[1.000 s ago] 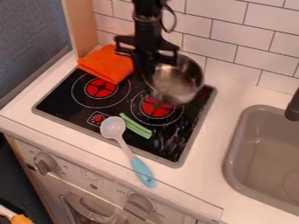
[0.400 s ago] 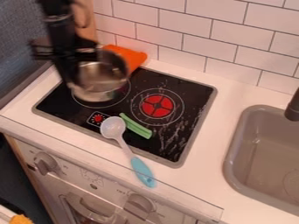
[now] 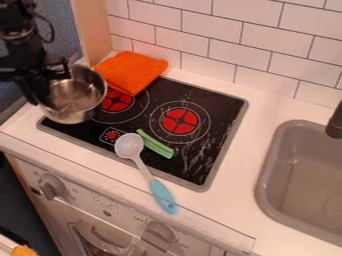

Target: Take the silver pot and keep it on the bottom left of the stove.

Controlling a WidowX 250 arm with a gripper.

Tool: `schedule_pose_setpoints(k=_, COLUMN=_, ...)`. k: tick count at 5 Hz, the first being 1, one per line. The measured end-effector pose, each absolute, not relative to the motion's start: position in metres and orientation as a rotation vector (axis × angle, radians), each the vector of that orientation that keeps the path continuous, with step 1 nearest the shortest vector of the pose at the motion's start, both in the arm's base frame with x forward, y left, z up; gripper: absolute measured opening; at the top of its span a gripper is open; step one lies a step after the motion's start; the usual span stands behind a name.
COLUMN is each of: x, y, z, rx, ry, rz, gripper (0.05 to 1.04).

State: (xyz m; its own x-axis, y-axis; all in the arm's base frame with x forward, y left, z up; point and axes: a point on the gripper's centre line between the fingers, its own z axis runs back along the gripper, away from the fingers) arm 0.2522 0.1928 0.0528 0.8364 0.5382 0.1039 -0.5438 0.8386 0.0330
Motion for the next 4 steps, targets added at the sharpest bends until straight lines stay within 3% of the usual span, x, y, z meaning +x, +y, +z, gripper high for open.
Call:
schedule_pose_setpoints(k=2, x=0.25, y=0.199, z=0.02, rx=0.014, ry=-0.061, rz=0.564, gripper=0.078)
schedule_pose_setpoints(k=3, x=0.255, y=0.2, z=0.017, rx=-0.003, ry=-0.054, rz=0.575, gripper=0.119)
schedule_pose_setpoints(k=4, x=0.256, y=0.2, z=0.019, rx=-0.013, ry=-0.046, rz=0.597, gripper=0.297)
